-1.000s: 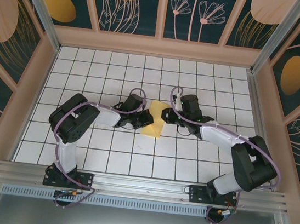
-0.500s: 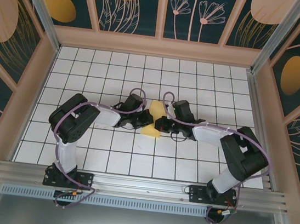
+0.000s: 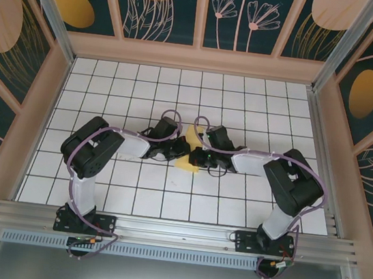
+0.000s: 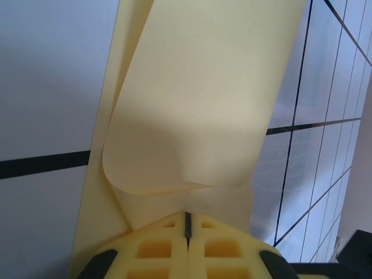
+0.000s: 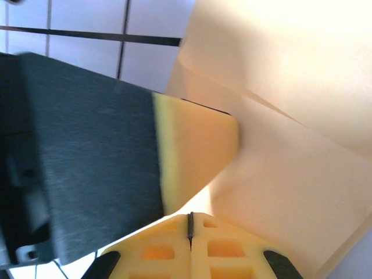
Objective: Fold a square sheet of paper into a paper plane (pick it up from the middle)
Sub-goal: Fold the triangle a second time at the center of the table.
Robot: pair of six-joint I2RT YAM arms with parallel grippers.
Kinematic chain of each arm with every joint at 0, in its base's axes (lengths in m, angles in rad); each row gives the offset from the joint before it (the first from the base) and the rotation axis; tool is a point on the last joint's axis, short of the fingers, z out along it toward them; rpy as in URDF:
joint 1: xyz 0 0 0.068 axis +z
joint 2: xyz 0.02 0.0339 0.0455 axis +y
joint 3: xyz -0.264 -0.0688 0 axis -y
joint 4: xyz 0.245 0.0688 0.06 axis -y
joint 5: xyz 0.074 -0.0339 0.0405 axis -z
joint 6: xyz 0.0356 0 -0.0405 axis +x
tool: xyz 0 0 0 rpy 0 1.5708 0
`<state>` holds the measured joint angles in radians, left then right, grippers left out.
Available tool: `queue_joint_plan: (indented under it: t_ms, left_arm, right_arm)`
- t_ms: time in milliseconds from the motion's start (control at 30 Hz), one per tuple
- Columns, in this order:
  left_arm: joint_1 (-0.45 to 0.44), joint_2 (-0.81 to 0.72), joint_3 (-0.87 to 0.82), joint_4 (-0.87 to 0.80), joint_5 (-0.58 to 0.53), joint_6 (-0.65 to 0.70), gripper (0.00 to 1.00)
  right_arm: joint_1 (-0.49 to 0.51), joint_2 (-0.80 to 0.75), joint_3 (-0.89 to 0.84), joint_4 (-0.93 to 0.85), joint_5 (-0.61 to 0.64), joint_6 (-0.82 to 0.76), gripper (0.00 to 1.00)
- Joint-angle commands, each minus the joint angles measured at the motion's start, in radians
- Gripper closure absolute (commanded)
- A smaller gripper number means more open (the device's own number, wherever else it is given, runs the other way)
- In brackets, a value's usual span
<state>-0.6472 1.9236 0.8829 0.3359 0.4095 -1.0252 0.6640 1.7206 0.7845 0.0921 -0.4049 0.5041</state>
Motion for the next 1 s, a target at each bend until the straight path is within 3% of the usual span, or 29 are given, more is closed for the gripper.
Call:
queue_joint_plan:
  t_ms: [0, 267, 600, 967]
  left_arm:
    - [0.004, 0.026, -0.024, -0.054, -0.021, 0.022, 1.00]
    - [0.004, 0.029, -0.024, -0.057, -0.025, 0.021, 1.00]
    - [0.004, 0.033, -0.025, -0.062, -0.031, 0.020, 1.00]
    - [0.004, 0.030, -0.024, -0.070, -0.033, 0.020, 1.00]
  right_arm:
    - [0.000, 0.025, 0.009, -0.046, 0.039, -0.012, 1.00]
    - [-0.007, 0.003, -0.020, -0.055, 0.042, -0.016, 0.99]
    - [-0.022, -0.055, -0.072, -0.044, -0.043, 0.006, 0.98]
    - [-0.024, -0.065, -0.093, -0.066, -0.020, 0.021, 0.98]
